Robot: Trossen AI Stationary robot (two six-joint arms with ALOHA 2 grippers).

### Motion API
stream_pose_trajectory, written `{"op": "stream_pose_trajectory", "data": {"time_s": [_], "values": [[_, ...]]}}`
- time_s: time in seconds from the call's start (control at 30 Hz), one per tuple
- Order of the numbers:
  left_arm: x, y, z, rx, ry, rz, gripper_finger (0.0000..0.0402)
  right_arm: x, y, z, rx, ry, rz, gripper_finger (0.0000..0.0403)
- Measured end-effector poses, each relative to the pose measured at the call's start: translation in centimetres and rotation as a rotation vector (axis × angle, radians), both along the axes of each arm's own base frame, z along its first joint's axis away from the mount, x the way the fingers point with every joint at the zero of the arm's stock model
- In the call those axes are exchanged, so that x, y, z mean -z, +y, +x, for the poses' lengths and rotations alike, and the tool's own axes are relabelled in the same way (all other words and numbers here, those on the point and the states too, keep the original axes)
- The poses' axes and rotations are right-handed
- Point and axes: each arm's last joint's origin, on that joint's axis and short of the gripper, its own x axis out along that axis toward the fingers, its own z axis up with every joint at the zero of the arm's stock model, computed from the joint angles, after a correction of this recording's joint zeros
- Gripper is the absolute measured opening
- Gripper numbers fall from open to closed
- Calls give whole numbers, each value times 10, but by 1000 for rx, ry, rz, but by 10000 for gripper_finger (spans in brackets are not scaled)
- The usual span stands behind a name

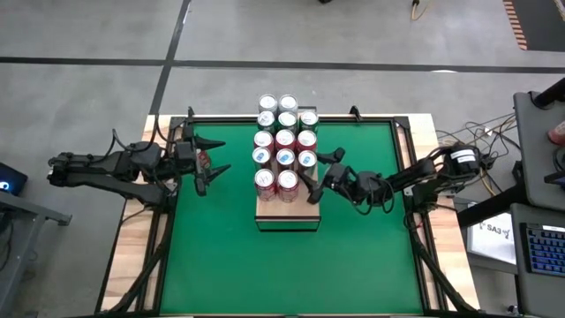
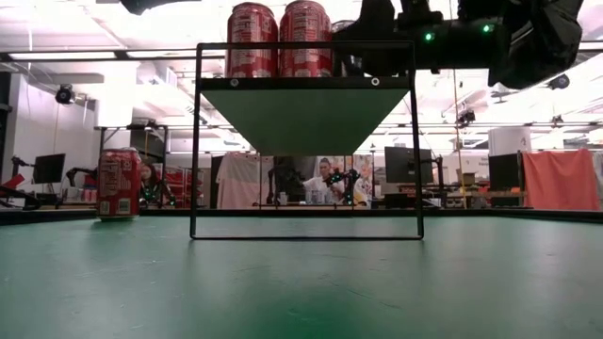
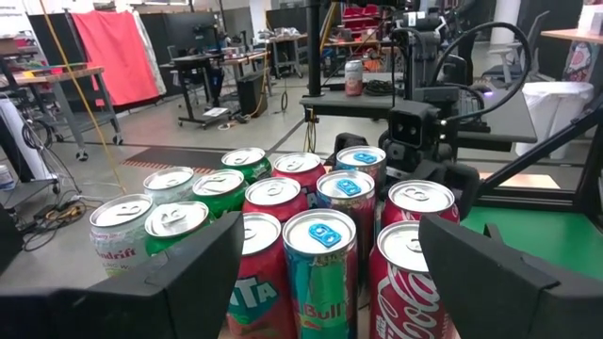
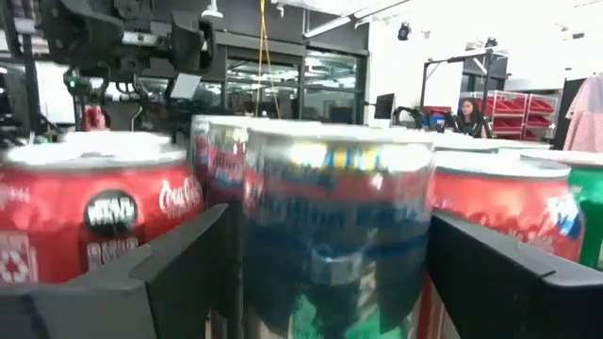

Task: Place canned beverage on shelf
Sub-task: Put the blue can on the shelf

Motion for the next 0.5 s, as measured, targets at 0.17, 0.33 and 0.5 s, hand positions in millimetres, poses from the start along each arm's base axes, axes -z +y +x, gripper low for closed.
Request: {"op": "stream_pose_trajectory", "data": {"time_s": [0.17,0.33,0.5], "values": [[0,0,0,0,-1,0,303,-7,0,-3,1,-6,-8,325],[0,0,0,0,-1,0,303,-15,0,-7,-4,-17,-8,325],[0,0,0,0,-2,-1,303,-24,2,-6,-8,-11,-15,325]]}}
